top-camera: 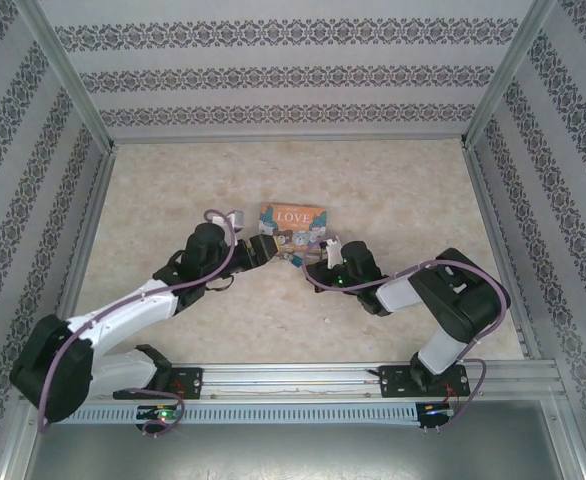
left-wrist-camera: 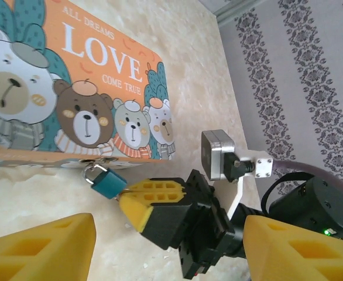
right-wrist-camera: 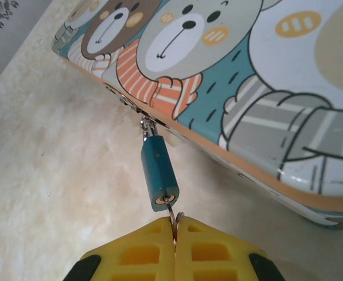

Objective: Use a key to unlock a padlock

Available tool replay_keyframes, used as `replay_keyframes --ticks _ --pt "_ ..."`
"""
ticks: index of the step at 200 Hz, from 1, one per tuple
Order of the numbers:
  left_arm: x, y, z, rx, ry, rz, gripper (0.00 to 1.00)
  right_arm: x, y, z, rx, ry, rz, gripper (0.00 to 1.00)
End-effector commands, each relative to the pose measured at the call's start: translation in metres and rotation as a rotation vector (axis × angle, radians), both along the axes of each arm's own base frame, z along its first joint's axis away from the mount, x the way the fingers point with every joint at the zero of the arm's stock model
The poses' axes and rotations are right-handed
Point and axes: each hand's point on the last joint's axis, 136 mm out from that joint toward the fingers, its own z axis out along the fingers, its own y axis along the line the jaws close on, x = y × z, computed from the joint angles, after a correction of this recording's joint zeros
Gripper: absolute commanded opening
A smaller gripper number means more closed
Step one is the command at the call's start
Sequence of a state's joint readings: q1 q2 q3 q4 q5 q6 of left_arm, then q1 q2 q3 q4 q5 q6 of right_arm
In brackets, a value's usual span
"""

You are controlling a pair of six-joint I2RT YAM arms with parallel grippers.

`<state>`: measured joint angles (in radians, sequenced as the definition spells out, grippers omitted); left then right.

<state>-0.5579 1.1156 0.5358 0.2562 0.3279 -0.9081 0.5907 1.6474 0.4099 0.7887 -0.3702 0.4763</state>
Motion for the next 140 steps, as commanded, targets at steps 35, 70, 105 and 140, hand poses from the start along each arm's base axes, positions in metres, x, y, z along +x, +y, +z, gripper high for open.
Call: replay_keyframes --ticks 35,70,105,140 --pt "-0.004 0.008 -0.006 -0.148 0.056 0.077 0.64 -0.005 0.014 0.023 0.131 0.118 0.008 0.00" --pt "-0.004 0.002 -0.015 -0.244 0.114 0.085 0.62 -0.008 0.017 0.030 0.161 0.193 -0.002 0.00" --pt "-0.002 -0.004 -0.025 -0.265 0.166 0.093 0.61 -0.012 0.024 0.035 0.194 0.269 0.008 0.00" --pt "0.000 -0.010 -0.034 -0.288 0.217 0.096 0.61 -0.012 0.029 0.035 0.199 0.307 -0.006 0.00"
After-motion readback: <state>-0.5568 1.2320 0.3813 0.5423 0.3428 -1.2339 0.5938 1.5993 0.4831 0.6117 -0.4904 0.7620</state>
